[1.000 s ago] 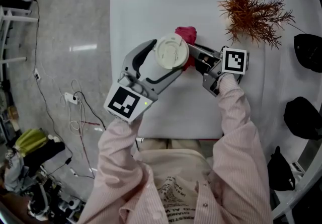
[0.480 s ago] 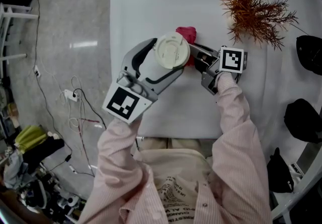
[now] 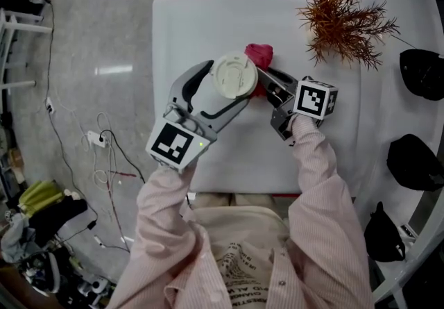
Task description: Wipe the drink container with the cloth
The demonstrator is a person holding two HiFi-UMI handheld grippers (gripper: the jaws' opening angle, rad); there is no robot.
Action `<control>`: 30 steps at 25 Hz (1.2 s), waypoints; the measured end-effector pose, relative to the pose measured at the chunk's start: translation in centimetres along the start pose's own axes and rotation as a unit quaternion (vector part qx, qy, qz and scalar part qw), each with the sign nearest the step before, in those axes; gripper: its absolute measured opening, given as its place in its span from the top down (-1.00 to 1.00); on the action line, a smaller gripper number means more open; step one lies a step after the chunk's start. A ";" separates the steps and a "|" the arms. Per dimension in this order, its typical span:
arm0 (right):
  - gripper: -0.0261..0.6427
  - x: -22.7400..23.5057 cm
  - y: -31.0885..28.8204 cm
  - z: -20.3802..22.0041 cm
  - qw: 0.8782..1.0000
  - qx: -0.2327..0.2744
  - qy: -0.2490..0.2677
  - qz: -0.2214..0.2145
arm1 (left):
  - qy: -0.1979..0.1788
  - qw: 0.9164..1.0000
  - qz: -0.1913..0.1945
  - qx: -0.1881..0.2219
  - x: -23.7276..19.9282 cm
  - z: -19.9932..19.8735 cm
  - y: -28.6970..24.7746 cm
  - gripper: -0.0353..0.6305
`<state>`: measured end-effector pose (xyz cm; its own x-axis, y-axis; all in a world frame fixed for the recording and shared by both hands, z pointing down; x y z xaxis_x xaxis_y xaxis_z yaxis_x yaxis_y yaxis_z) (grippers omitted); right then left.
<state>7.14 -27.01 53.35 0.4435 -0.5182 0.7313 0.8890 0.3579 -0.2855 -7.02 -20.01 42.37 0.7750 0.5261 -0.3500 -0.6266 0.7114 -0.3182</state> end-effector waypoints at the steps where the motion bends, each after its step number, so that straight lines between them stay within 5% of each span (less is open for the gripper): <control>1: 0.78 -0.3 0.4 -0.1 1.000 0.010 0.010 0.008 | 0.005 1.000 -0.003 0.004 0.0 -0.1 0.2 -0.22; 12: 0.78 -6.2 5.5 -1.9 0.979 0.117 0.138 0.098 | 0.049 0.997 -0.045 0.035 0.2 -0.6 5.3 -0.21; 15: 0.78 -8.4 6.8 -2.2 0.971 0.123 0.176 0.110 | 0.046 0.995 -0.068 0.047 0.2 -0.9 6.6 0.36; 20: 0.78 -12.1 8.9 -2.5 0.957 0.139 0.223 0.124 | 0.045 0.995 -0.071 0.051 0.9 -1.7 8.7 0.49; 24: 0.78 -14.9 10.3 -3.1 0.945 0.152 0.262 0.126 | 0.034 0.996 -0.070 0.043 1.8 -2.8 10.2 0.78; 30: 0.78 -18.1 12.4 -3.5 0.930 0.170 0.300 0.129 | 0.025 0.996 -0.066 0.045 3.1 -3.9 11.8 0.86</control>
<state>10.52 -15.91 34.42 0.7113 -0.6846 0.1593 0.7021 0.7026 -0.1156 -12.28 -11.77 34.11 0.8439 0.4021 -0.3552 -0.5073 0.8134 -0.2846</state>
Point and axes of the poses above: the fingertips, and each gripper's own axes: y backward along the fingers, x to its right, z out of its underside, the point moved 6 cm from there along y, backward along the fingers, and after that the axes turned 13 degrees about y, right-handed, at the moved point
